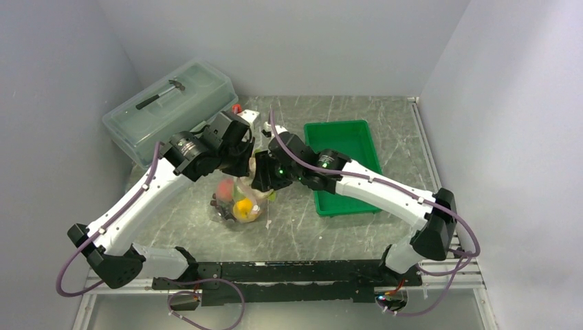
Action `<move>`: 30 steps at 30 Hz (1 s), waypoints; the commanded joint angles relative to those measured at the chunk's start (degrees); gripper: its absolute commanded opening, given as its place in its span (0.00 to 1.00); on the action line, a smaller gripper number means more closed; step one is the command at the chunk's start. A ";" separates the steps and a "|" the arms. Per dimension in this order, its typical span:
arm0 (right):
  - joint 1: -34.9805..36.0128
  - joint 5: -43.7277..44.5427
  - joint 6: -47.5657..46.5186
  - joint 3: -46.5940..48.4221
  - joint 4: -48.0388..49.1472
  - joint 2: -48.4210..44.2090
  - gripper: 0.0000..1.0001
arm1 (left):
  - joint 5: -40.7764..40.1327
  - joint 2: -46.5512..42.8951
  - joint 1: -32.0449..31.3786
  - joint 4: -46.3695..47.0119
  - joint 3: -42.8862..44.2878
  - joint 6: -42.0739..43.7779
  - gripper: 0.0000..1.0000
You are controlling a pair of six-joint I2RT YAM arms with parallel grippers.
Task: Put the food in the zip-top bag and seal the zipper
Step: Place the fake vegetable in the zipper food storage bag.
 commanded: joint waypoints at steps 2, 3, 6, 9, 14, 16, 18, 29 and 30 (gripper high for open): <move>0.63 -6.56 0.92 -0.50 6.70 -3.92 0.48 | -0.96 -0.62 -0.39 1.92 4.23 -0.10 0.00; 0.78 -7.06 0.90 -0.64 6.95 -3.85 0.49 | -1.16 -0.53 -0.40 1.64 4.75 -0.03 0.00; 1.45 -5.52 0.46 -0.05 5.37 -2.90 0.55 | -1.45 -0.59 -0.38 1.57 5.16 0.10 0.00; 1.85 -3.83 0.33 -0.47 4.89 -3.15 0.63 | -1.64 -0.61 -0.39 1.48 4.94 0.03 0.00; 2.00 -1.98 0.60 -2.28 5.47 -6.06 0.70 | -1.66 -1.17 -0.39 1.92 3.64 -0.16 0.00; 1.94 0.09 0.79 -2.61 5.16 -7.35 0.71 | -1.87 -1.35 -0.37 1.95 3.29 -0.24 0.00; 1.96 1.77 1.05 -2.97 4.91 -8.75 0.71 | -1.95 -1.52 -0.35 1.99 3.08 -0.24 0.00; 1.98 4.47 2.09 -3.05 4.43 -10.30 0.71 | -0.13 -2.89 -0.34 3.25 2.63 -0.59 0.00; 2.06 3.49 2.37 -3.26 5.22 -10.12 0.71 | 0.13 -2.92 -0.37 3.49 2.50 -0.60 0.00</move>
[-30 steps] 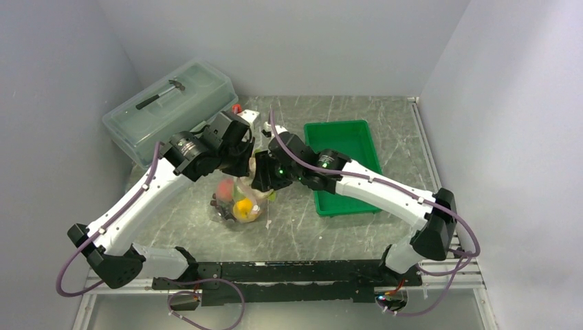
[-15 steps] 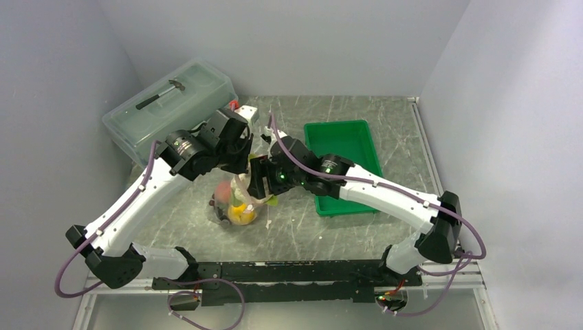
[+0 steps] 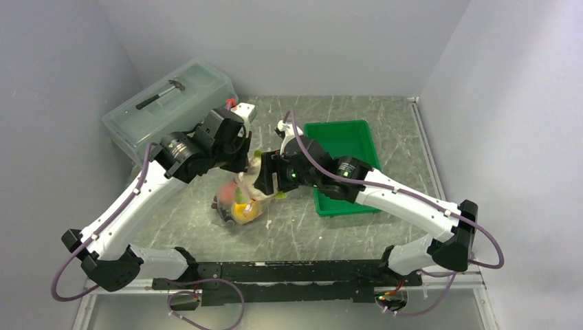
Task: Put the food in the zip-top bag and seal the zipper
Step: Place the fake vegetable in the zipper food storage bag.
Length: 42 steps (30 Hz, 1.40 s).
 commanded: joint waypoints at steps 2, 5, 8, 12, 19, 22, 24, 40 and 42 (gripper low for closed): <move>0.41 -1.60 1.59 0.68 4.95 -0.61 0.72 | 1.49 -1.46 -0.15 2.19 -0.20 -0.57 0.00; 0.75 -1.95 1.41 0.33 6.41 -1.15 0.72 | 1.46 -1.32 -0.19 2.32 -0.67 -0.62 0.00; 0.84 -0.78 0.97 1.33 5.55 -0.12 0.73 | 1.60 -1.40 -0.22 2.63 -0.99 -0.81 0.00; 1.46 1.95 0.82 4.37 1.75 4.86 0.73 | 2.28 -1.25 -0.22 3.29 -0.82 -1.01 0.00; 3.02 5.23 0.63 7.45 -0.32 7.78 0.75 | 2.10 -1.12 -0.18 3.12 -0.82 -0.97 0.00; 3.13 5.67 0.62 7.66 0.14 6.61 0.77 | 1.89 -1.29 -0.17 3.03 -1.03 -0.84 0.00; 3.12 5.83 0.62 7.85 0.36 5.61 0.77 | 1.82 -1.39 -0.21 3.16 -1.37 -0.84 0.00; 3.13 7.69 -0.11 6.93 -0.27 0.95 0.98 | 1.42 -1.74 -0.24 3.11 -1.79 -0.57 0.00; 3.13 8.15 -0.09 6.22 -0.13 0.07 0.99 | 1.33 -1.88 -0.24 3.05 -1.87 -0.57 0.00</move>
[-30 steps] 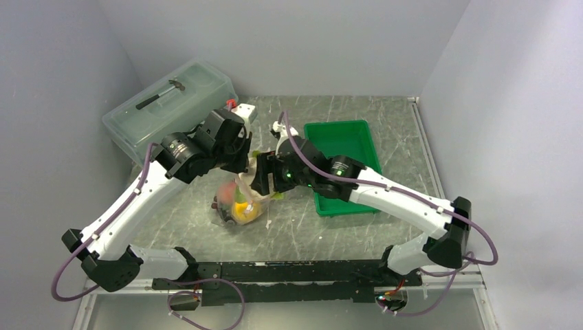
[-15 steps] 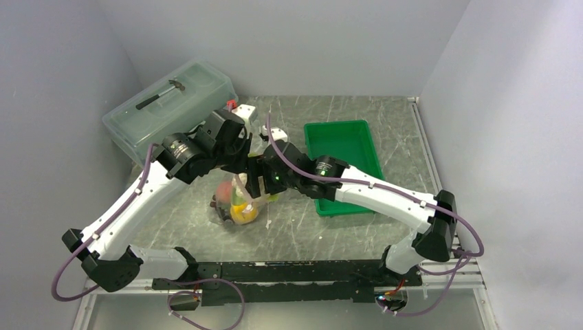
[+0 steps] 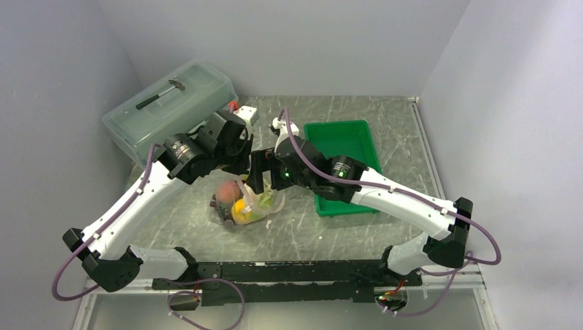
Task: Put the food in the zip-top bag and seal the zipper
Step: Place the fake vegetable in the zipper food storage bag.
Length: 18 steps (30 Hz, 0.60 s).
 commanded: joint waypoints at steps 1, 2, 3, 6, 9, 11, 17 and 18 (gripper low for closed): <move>0.28 2.88 -0.66 1.04 1.31 -3.13 0.99 | 0.31 -1.53 -0.24 1.71 0.40 -0.38 0.00; 0.28 3.41 -0.57 0.51 1.46 -3.86 0.99 | 0.19 -1.58 -0.24 1.65 0.40 -0.30 0.00; 0.28 4.31 -0.50 0.06 1.51 -4.65 0.98 | 0.11 -1.62 -0.23 1.63 0.33 -0.29 0.00; 0.28 6.02 -0.26 -0.75 0.79 -6.06 0.96 | 0.09 -1.71 -0.21 1.53 0.38 -0.29 0.00; 0.28 7.07 0.58 -1.96 0.23 -7.39 0.92 | 0.00 -1.67 -0.23 1.49 0.52 -0.23 0.00; 0.28 7.81 1.27 -3.06 -0.18 -8.24 0.90 | -0.01 -1.50 -0.24 1.47 0.69 -0.14 0.00; 0.28 10.55 2.79 -7.01 -1.44 -9.72 0.84 | -0.17 -1.36 -0.20 1.25 1.10 -0.11 0.00; 0.28 10.88 3.12 -7.72 -1.42 -9.70 0.82 | -0.06 -1.44 -0.22 1.24 1.14 -0.11 0.00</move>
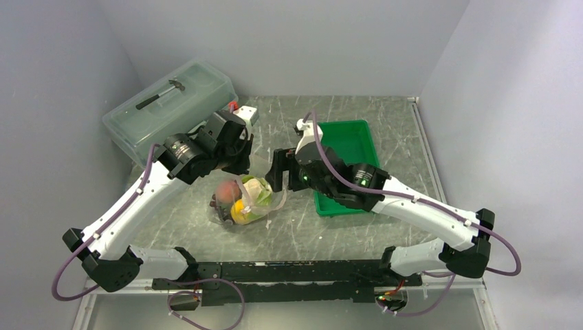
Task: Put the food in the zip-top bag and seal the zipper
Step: Place the fake vegetable in the zipper food storage bag, then adjust the zipper food storage bag at the center of the board.
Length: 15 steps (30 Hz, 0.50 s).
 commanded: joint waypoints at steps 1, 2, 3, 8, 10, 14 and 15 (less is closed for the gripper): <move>0.28 3.66 1.86 -3.03 -0.78 -0.88 0.81 | -0.03 -1.46 -0.17 1.32 1.18 -0.13 0.00; 0.28 3.91 1.92 -3.94 -0.13 -0.77 0.81 | -0.01 -1.51 -0.20 1.31 1.12 -0.13 0.00; 0.15 4.14 2.20 -4.77 0.31 -0.41 0.80 | 0.00 -1.51 -0.19 1.31 1.04 -0.13 0.00; -1.03 3.37 3.16 -6.42 1.96 1.87 0.69 | 0.45 -1.23 -0.24 1.25 0.76 -0.48 0.00; -1.52 2.94 3.24 -6.68 2.38 2.83 0.64 | 0.62 -1.25 -0.19 1.17 0.66 -0.62 0.00; -2.13 1.77 3.46 -6.98 3.36 4.25 0.49 | 0.44 -1.42 -0.21 1.09 0.33 -0.81 0.00; -2.23 1.68 3.51 -6.98 3.52 4.55 0.46 | 0.37 -1.55 -0.19 1.03 0.24 -0.90 0.00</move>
